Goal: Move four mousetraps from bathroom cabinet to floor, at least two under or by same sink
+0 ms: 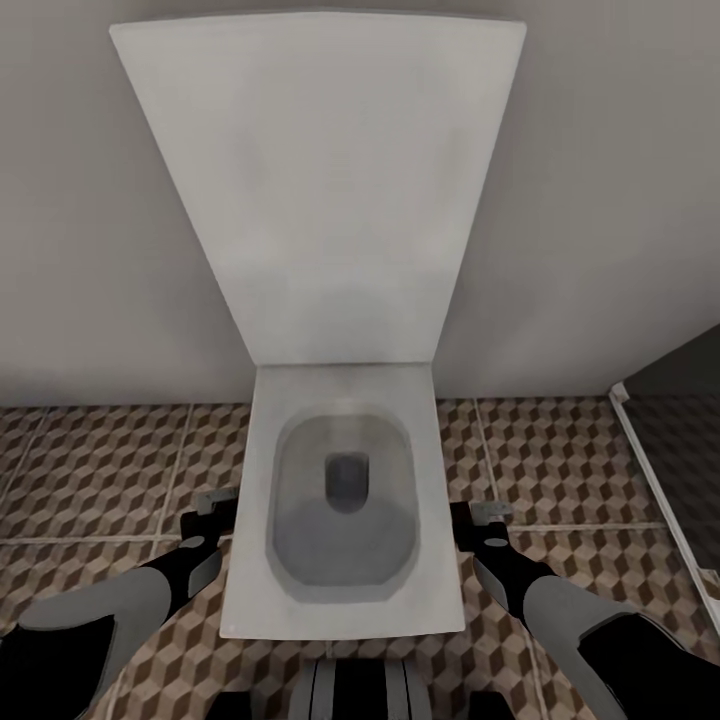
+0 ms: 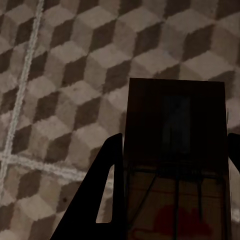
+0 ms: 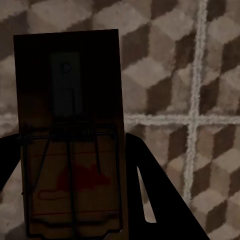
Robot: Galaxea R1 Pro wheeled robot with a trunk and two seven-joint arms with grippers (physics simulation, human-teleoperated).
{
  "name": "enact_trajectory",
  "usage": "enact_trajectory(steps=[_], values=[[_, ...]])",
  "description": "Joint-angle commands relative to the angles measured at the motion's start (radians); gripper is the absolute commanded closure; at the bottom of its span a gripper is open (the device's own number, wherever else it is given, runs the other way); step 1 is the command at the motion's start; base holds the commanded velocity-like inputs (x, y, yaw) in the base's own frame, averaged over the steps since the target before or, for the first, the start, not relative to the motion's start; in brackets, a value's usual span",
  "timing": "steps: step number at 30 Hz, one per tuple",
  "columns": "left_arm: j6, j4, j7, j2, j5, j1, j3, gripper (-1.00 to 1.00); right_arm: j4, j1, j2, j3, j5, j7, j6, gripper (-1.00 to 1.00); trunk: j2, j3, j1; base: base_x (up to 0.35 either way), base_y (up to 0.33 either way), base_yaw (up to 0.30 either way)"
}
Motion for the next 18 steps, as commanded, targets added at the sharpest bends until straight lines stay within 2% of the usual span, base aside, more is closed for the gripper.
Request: enact_trajectory(steps=[1, 18], values=[[0.000, 0.000, 0.003, 0.000, -0.002, 0.000, 0.000, 1.00, 0.000, 0.000, 0.000, 0.000, -0.003, 0.000, -0.003, 1.00, -0.007, -0.003, 0.004, 0.000, 0.000, 0.000], [0.000, 0.002, 0.002, 0.002, -0.002, 0.000, 0.000, 1.00, 0.001, 0.000, -0.002, 0.000, -0.004, 0.000, -0.030, 1.00, -0.126, -0.057, 0.069, 0.000, 0.000, 0.000]])
